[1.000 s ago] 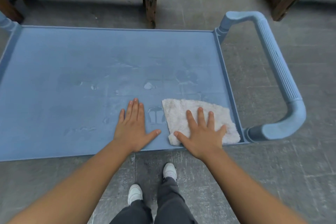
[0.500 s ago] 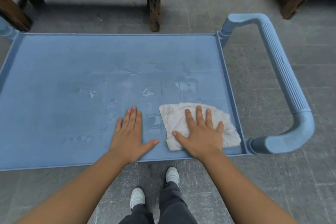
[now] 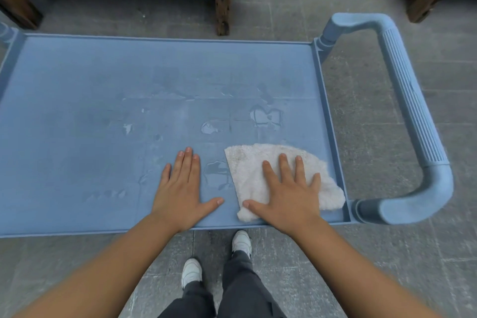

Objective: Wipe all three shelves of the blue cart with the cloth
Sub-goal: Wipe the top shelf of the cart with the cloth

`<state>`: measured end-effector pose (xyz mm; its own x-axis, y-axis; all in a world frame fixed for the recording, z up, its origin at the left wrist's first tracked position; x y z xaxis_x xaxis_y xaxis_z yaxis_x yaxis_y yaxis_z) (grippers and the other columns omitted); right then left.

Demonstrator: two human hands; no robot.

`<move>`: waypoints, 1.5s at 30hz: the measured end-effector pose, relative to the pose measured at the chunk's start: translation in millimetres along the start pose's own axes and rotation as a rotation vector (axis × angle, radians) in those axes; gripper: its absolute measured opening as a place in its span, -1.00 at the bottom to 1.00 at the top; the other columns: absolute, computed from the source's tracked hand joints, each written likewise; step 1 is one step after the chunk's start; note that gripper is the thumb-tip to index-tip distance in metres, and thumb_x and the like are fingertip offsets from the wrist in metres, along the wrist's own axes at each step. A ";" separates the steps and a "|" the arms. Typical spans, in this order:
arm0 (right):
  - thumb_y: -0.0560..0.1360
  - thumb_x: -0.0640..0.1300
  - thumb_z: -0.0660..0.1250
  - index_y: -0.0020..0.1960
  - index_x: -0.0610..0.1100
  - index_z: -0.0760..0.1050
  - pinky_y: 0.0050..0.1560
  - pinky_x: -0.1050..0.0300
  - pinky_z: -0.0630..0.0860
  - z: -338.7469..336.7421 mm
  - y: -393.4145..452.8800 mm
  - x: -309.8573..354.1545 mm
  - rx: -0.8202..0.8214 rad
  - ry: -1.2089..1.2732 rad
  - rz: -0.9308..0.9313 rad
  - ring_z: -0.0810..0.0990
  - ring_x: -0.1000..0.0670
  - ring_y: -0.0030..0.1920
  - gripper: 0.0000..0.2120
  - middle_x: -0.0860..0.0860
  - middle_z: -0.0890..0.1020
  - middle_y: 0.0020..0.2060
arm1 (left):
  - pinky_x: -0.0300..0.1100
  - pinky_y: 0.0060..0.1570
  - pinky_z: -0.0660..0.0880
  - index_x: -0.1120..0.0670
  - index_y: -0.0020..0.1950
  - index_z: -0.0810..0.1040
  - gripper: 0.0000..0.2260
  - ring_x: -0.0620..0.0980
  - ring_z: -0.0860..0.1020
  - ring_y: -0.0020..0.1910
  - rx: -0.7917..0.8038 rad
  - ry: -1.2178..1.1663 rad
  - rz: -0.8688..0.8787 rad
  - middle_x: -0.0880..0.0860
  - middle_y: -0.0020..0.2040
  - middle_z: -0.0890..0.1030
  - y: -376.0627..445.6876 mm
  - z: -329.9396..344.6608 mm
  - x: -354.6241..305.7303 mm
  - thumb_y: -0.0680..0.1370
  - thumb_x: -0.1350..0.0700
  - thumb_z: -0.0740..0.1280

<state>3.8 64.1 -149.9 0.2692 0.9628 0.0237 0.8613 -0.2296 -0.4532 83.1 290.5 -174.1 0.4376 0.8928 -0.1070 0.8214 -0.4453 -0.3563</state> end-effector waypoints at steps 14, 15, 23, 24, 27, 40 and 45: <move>0.31 0.58 -0.14 0.51 0.27 -0.25 0.24 -0.59 -0.21 14.8 -5.0 6.2 -0.055 0.045 0.096 -0.30 -0.27 0.52 -0.14 0.02 -0.23 0.57 | 0.08 0.49 -0.23 0.15 0.56 -0.29 0.02 0.02 -0.39 0.51 -0.021 -0.019 0.007 0.08 0.52 -0.40 4.7 0.6 1.8 0.36 -0.56 -0.19; 0.31 0.58 -0.14 0.51 0.27 -0.24 0.25 -0.58 -0.21 14.9 -3.4 6.0 -0.060 0.047 0.093 -0.30 -0.27 0.52 -0.14 0.02 -0.23 0.57 | 0.08 0.49 -0.22 0.15 0.56 -0.29 0.02 0.02 -0.38 0.51 -0.021 -0.019 0.009 0.08 0.52 -0.39 4.9 0.4 2.0 0.37 -0.56 -0.18; 0.34 0.54 -0.14 0.50 0.29 -0.20 0.29 -0.52 -0.14 4.8 29.0 8.4 -0.115 0.053 0.095 -0.23 -0.28 0.53 -0.20 0.04 -0.15 0.58 | 0.06 0.49 -0.23 0.14 0.56 -0.30 0.02 0.00 -0.39 0.51 -0.026 -0.011 0.003 0.06 0.52 -0.40 10.0 -1.2 6.1 0.36 -0.56 -0.18; 0.35 0.52 -0.14 0.50 0.28 -0.18 0.29 -0.52 -0.14 3.2 34.5 9.3 -0.125 0.056 0.100 -0.22 -0.28 0.53 -0.22 0.04 -0.13 0.58 | 0.06 0.49 -0.24 0.14 0.56 -0.29 0.02 0.00 -0.39 0.51 -0.029 -0.013 0.001 0.06 0.52 -0.40 10.9 -1.0 6.7 0.36 -0.56 -0.18; 0.40 0.48 -0.18 0.51 0.27 -0.15 0.29 -0.51 -0.13 -0.1 47.4 11.0 -0.154 0.042 0.104 -0.18 -0.27 0.54 -0.27 0.04 -0.08 0.59 | 0.05 0.48 -0.25 0.13 0.56 -0.28 0.02 0.00 -0.38 0.51 -0.035 -0.030 0.004 0.06 0.54 -0.37 11.2 -0.3 6.5 0.37 -0.56 -0.15; 0.41 0.44 -0.15 0.52 0.24 -0.02 0.32 -0.48 -0.08 -23.3 95.8 7.5 -0.233 0.067 0.133 -0.04 -0.23 0.55 -0.29 0.06 0.06 0.58 | 0.01 0.45 -0.35 0.08 0.49 -0.44 0.00 -0.01 -0.43 0.50 -0.059 -0.048 0.006 0.05 0.53 -0.41 10.7 0.7 7.7 0.36 -0.56 -0.14; 0.38 0.45 -0.15 0.51 0.27 -0.01 0.33 -0.48 -0.05 -45.6 140.6 -1.9 -0.242 0.064 0.131 -0.05 -0.21 0.55 -0.28 0.09 0.05 0.57 | 0.02 0.47 -0.33 0.10 0.52 -0.37 0.01 0.01 -0.39 0.52 -0.033 -0.055 0.004 0.07 0.55 -0.37 9.4 -2.8 6.2 0.37 -0.56 -0.10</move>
<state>144.0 23.5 -173.0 0.4053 0.9134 0.0384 0.8930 -0.3866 -0.2306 94.6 291.8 -175.5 0.4211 0.8929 -0.1596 0.8317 -0.4503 -0.3247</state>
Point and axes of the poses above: each hand's wrist, its own y-axis towards the middle knuckle, its own z-axis out of the palm, x = y × z, the point moved 4 cm from there along y, towards the middle knuckle
